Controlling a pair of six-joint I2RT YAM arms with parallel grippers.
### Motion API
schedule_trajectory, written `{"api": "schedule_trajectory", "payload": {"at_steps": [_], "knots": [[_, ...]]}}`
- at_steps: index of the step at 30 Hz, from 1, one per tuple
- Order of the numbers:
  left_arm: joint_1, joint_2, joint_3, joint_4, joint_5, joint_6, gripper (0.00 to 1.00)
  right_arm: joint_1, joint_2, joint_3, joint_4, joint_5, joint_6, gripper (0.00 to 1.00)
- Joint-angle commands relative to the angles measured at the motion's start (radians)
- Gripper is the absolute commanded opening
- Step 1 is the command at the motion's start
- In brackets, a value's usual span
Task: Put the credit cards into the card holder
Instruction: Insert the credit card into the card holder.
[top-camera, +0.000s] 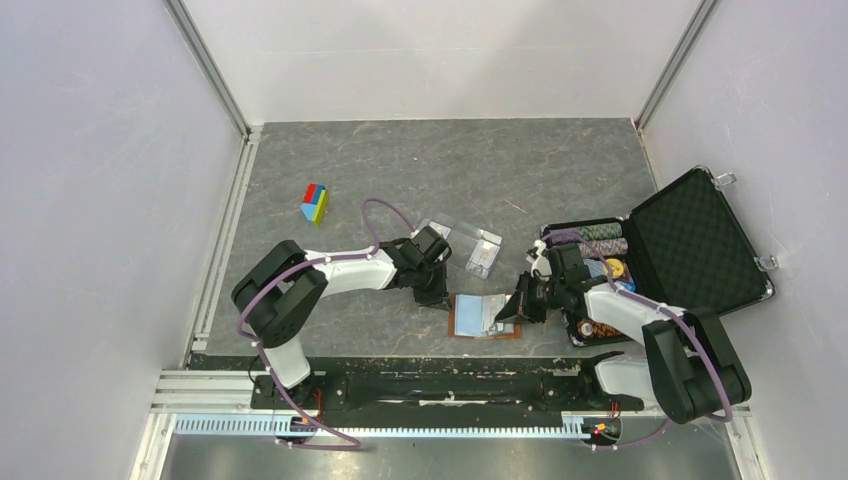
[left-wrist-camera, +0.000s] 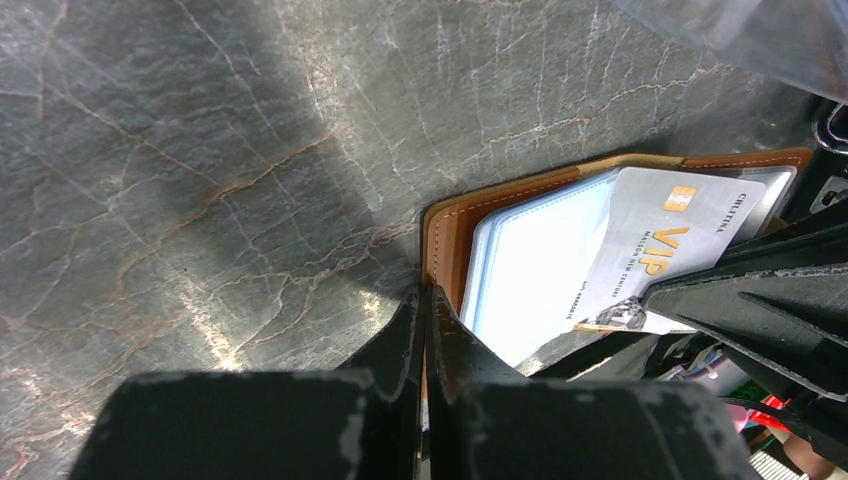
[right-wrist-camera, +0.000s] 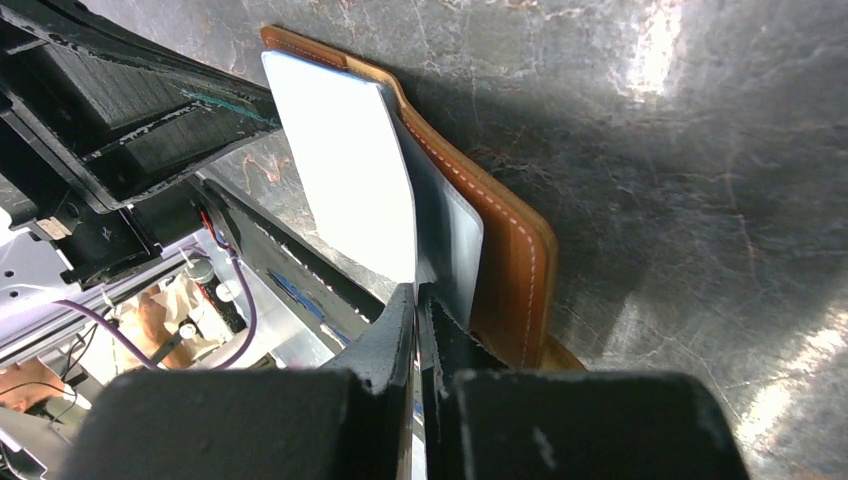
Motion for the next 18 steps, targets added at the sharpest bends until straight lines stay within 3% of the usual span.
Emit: {"api": "schedule_trajectory", "payload": {"at_steps": [1,9,18], "knots": [[-0.009,0.028,0.007,-0.028,-0.017,0.002,0.02,-0.007,-0.005,0.039,-0.086,0.062,-0.037,0.00],[-0.010,0.029,0.012,-0.027,-0.014,0.005,0.02,-0.008,0.037,0.061,-0.099,0.033,-0.069,0.00],[-0.012,0.030,0.016,-0.028,-0.013,0.007,0.02,-0.008,0.080,0.037,0.003,-0.046,-0.088,0.00]]}}
